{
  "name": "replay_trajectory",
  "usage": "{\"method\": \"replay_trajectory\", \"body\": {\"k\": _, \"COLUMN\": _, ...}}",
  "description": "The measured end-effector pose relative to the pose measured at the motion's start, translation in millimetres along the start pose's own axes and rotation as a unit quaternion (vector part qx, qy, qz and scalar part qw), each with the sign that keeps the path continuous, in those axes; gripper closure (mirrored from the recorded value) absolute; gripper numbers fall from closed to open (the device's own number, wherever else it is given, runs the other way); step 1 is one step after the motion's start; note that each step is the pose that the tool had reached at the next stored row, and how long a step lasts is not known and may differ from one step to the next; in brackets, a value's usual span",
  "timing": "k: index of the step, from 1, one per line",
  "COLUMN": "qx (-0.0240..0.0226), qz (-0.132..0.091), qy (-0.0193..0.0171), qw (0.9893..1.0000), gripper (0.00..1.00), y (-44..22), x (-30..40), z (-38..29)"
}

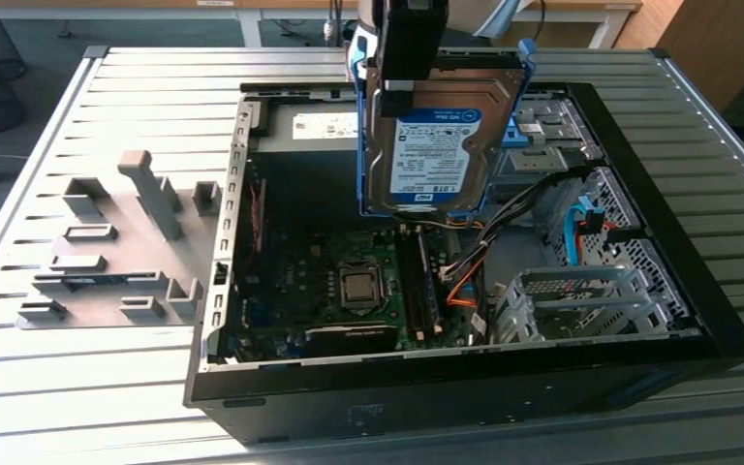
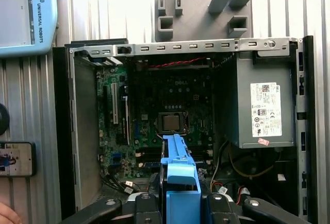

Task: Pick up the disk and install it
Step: 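Insert the disk into the insertion slot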

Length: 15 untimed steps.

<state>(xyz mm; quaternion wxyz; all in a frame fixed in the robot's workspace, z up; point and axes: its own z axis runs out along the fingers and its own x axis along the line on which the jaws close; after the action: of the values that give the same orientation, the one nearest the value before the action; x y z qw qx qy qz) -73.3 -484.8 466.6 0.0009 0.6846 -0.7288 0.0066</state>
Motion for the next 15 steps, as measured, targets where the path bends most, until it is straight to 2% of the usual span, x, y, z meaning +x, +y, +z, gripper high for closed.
{"method": "replay_trajectory", "body": {"k": 11, "qx": 0.0, "qz": 0.0, "qy": 0.0, "qw": 1.0, "gripper": 0.64, "y": -0.7, "x": 0.1, "z": 0.0}}
{"method": "replay_trajectory", "body": {"k": 12, "qx": 0.0, "qz": 0.0, "qy": 0.0001, "qw": 1.0, "gripper": 0.64, "y": -2.7, "x": -0.1, "z": 0.0}}
{"method": "replay_trajectory", "body": {"k": 15, "qx": 0.0, "qz": 0.0, "qy": 0.0, "qw": 1.0, "gripper": 0.64, "y": -14.1, "x": -0.3, "z": 0.3}}
